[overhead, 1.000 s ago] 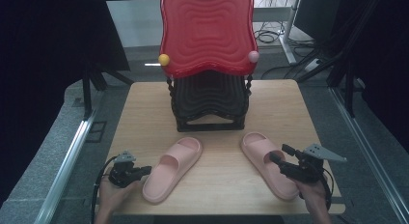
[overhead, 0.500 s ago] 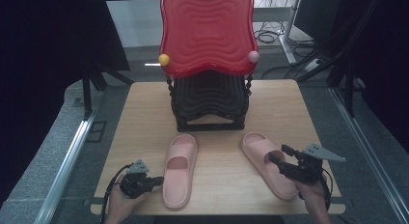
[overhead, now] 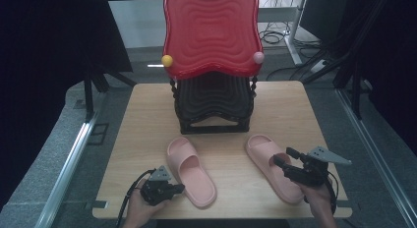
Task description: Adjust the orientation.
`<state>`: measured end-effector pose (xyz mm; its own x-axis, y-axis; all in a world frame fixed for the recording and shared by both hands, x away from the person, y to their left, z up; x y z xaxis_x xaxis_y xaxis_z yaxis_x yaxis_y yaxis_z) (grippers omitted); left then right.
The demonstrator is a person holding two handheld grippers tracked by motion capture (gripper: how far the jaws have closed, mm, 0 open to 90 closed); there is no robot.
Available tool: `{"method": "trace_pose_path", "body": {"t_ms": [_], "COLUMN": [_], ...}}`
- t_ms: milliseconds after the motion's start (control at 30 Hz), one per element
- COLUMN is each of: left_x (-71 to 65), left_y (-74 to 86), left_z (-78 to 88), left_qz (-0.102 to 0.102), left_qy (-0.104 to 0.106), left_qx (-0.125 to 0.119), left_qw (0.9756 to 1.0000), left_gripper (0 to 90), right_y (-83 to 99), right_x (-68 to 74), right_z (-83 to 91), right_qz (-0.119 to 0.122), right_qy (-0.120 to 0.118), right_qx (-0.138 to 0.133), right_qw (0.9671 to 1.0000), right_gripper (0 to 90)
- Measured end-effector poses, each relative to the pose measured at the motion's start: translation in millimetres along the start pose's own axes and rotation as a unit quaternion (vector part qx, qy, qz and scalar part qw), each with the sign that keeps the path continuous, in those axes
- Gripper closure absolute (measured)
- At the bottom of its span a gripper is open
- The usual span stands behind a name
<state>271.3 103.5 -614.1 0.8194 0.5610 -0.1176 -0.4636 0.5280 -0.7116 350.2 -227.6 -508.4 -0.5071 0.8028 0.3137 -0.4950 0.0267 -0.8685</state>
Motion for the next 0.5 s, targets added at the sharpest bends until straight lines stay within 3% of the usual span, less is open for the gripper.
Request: {"method": "trace_pose_path", "body": {"t_ms": [267, 367, 433, 467, 500], "left_x": [-2.7, 2.2, 13.5, 13.5, 19.2], "left_y": [-11.4, -16.1, -26.9, -26.9, -33.6], "left_z": [-2.6, 8.0, 26.3, 26.3, 34.9], "left_qz": [-0.002, 0.003, 0.006, 0.006, 0.008], "left_qy": [-0.011, -0.019, -0.044, -0.044, -0.057], "left_qx": [-0.025, -0.050, -0.079, -0.079, -0.092], "left_qw": [0.9996, 0.9985, 0.9959, 0.9959, 0.9941], "left_gripper": [86.5, 85.2, 80.2, 76.9, 76.9], "right_y": [1.6, 1.1, -0.1, -0.1, 0.2], "right_x": [1.1, 1.2, 6.9, 6.9, 9.0], "right_z": [-1.5, -1.3, -0.9, -0.9, -1.2], "right_qz": [-0.001, 0.000, 0.002, 0.002, 0.005], "right_qy": [-0.002, -0.001, -0.011, -0.011, -0.015], "right_qx": [0.003, 0.000, -0.004, -0.004, -0.003], "right_qw": [1.0000, 1.0000, 0.9999, 0.9999, 0.9999], "right_gripper": [34.4, 34.4, 34.4, 34.4, 34.5]}}
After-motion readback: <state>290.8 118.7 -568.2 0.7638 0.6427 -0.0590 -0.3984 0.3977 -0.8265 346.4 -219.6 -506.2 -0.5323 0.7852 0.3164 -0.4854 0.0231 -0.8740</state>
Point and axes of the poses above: each handheld gripper's, and its own axes: z roughly backward along the jaws, y roughly out of its underside, x roughly to its left, the point moved 10 cm from there along -z, roughly forward along the jaws, and after that the axes turned 9 degrees about -z, right-handed, at the moved point
